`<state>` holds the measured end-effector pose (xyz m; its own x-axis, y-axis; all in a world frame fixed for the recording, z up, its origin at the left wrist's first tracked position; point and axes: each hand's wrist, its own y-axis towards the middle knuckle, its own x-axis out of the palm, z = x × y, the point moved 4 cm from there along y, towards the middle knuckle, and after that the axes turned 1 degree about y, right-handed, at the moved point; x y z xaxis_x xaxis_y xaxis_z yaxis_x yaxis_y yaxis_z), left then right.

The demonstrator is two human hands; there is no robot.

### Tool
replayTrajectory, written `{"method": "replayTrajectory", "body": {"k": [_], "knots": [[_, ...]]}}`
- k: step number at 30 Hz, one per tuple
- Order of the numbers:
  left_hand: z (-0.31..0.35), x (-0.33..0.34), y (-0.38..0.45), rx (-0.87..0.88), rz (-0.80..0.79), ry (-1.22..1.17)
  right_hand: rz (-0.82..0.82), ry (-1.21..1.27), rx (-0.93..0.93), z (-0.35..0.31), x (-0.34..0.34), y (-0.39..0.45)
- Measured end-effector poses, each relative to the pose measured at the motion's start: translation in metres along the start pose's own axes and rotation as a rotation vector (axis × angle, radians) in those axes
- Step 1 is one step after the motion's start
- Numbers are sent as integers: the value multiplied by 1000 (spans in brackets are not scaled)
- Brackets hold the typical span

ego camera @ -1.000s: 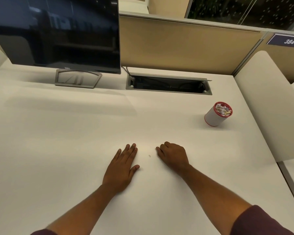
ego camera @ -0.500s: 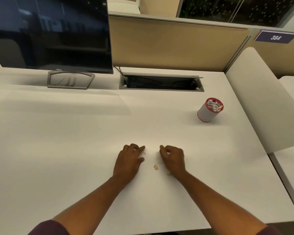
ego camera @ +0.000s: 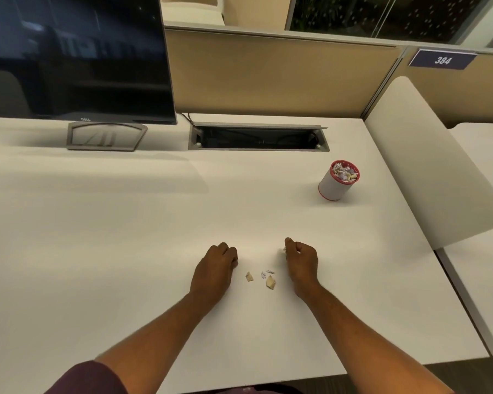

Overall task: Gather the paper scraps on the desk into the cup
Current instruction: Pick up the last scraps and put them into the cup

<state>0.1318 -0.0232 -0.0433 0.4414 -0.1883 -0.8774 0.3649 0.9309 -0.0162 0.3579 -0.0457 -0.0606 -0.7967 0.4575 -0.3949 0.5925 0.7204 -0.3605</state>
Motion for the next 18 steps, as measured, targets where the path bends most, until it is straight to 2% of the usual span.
{"method": "replayTrajectory", "body": {"k": [5, 8, 14, 18], "knots": [[17, 14, -12, 148, -53, -70, -29, -55, -59, -3, 0, -3], [20, 25, -24, 180, -96, -125, -51, -58, -70, -3, -1, -3], [44, 50, -20, 265, -199, 1, -72, -64, -92, -5, -2, -4], [62, 57, -13, 343, -197, -72, -89, -48, -87, -4, -5, -4]]}}
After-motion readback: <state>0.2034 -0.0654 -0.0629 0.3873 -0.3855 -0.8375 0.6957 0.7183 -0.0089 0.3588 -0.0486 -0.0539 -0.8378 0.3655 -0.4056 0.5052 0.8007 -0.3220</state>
